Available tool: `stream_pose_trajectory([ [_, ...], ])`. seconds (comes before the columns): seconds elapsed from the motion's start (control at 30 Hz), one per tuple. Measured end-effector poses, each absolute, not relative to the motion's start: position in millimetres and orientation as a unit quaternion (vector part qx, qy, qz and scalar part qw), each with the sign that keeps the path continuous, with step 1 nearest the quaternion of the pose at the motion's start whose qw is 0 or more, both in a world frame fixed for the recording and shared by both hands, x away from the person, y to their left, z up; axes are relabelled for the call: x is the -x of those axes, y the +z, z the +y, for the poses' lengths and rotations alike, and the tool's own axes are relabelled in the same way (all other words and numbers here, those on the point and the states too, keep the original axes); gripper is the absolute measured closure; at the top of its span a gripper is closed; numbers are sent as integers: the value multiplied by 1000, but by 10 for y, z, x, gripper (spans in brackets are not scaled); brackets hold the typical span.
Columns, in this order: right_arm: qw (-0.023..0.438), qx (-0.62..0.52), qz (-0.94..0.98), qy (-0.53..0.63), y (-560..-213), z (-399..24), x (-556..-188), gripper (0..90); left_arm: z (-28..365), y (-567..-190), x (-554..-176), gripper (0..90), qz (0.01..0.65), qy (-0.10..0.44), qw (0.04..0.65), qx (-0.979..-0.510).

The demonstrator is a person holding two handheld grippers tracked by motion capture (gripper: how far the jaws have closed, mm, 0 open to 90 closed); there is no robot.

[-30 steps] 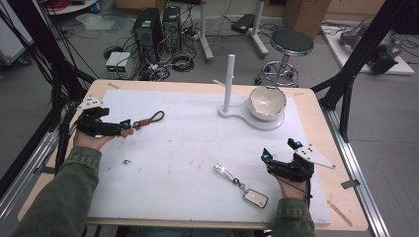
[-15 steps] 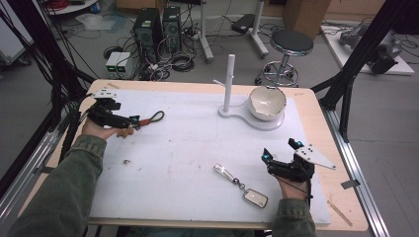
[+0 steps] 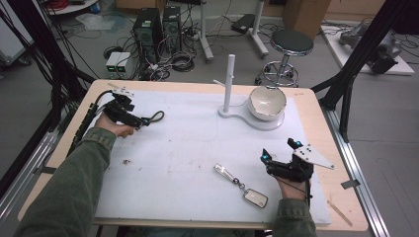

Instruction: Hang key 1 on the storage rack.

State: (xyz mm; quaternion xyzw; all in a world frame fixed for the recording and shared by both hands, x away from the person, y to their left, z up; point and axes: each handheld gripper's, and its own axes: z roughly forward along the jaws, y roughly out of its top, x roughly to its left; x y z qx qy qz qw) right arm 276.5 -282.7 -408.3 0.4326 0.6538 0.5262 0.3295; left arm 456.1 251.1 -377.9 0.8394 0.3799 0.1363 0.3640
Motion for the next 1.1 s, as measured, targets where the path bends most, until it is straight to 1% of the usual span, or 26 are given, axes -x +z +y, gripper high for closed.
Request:
stream_pose_trajectory([
  [0.07, 329, -432, 654, 526, -4082, -2826, -2763, 15, 2513, -3795, -4592, 44, 380, 132, 354, -844],
  [0.2, 330, -433, 654, 525, -4081, -2824, -2756, 15, 2553, -3864, -4684, 68, 383, 109, 356, -845],
  [0.37, 332, -431, 657, 522, -4088, -2814, -2767, 15, 2581, -3980, -4744, 92, 389, 99, 337, -852],
  [0.5, 331, -431, 657, 522, -4086, -2815, -2764, 15, 2591, -4063, -4790, 96, 389, 93, 321, -858],
  [0.7, 329, -433, 657, 522, -4086, -2809, -2756, 15, 2600, -4132, -4822, 148, 394, 96, 309, -860],
  [0.8, 330, -433, 657, 521, -4086, -2817, -2754, 15, 2618, -4158, -4825, 184, 392, 94, 301, -864],
  [0.97, 329, -433, 657, 522, -4089, -2822, -2756, 15, 2610, -4162, -4820, 280, 385, 94, 299, -868],
  [1.1, 329, -434, 656, 523, -4087, -2822, -2756, 15, 2589, -4176, -4810, 390, 380, 93, 298, -870],
])
